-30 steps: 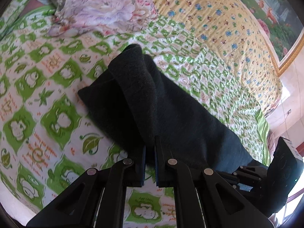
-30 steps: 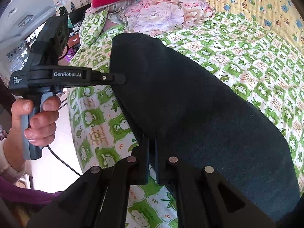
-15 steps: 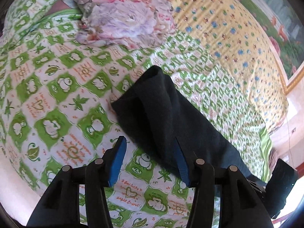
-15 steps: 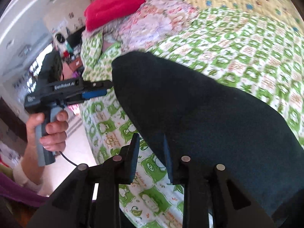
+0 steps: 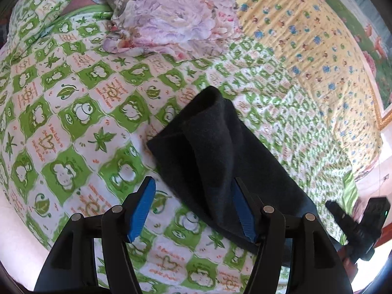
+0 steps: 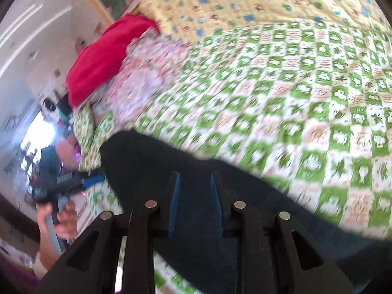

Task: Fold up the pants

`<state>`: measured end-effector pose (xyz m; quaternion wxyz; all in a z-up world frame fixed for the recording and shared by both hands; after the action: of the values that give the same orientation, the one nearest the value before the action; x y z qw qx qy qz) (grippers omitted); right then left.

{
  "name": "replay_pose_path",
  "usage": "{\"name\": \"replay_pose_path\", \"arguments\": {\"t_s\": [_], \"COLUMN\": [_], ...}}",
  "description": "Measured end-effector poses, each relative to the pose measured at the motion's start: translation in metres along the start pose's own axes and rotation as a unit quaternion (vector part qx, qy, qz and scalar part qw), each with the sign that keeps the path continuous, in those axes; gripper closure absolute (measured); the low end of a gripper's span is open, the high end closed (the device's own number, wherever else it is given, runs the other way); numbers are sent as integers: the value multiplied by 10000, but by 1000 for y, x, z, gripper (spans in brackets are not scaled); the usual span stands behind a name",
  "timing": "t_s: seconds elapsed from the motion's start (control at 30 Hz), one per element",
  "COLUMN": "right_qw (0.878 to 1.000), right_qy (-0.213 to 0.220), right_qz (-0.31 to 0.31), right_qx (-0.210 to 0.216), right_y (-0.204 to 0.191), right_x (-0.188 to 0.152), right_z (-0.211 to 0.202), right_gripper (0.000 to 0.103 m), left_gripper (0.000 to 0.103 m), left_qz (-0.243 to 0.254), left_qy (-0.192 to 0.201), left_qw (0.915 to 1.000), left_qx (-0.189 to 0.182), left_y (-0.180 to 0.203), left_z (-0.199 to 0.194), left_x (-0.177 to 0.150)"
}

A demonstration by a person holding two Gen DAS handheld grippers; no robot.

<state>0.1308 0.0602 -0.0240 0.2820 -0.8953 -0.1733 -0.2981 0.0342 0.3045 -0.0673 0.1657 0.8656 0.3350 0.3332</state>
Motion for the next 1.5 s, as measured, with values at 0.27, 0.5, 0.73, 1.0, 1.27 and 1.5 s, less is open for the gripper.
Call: {"name": "replay_pose_path", "arguments": {"t_s": [0.27,0.5,0.73,1.0,1.27,1.5], "right_qw": [9931,9740,9575,9376,9437,9757], "right_qy": [-1144,-2004,-2028,-500,-568,-165], "right_qz": [-139,-1033,-2037,-3038,-2680,-1612], "right_qx": [202,241,-221,-1619,-1854,-1473], "right_y": [18,0,-26,-49,-39,-24], "right_x": [25,-5,-21,16,-1,14], "right_z": [78,106,98,64,110,67], "right_gripper": [76,76,84,93,92,76], "left_gripper": [37,37,78,85,82,50], "left_qz": [-90,89,677,1260,1414,1259], "left_qy": [-202,-248,-40,1048,578,823], "left_qw": [9997,9996,9975,9861,9881,9868], "left_qx": [144,120,212,-284,154,604], "left_y": [-17,-16,11,41,6,-13], "left_z": [17,27,47,-26,16,-12], "left_x": [3,4,14,17,9,7]}}
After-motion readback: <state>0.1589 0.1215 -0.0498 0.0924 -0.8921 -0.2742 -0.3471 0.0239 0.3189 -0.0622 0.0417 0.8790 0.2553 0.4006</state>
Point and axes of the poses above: each gripper's, at about its wrist camera, not at the fingertips, and z roughly the way its jaws point, y to its right, x to its top, the point moved 8 cm from there along z, roughly the way its jaws point, and after that the axes turned 4 degrees about -x, right-handed, at the moved point
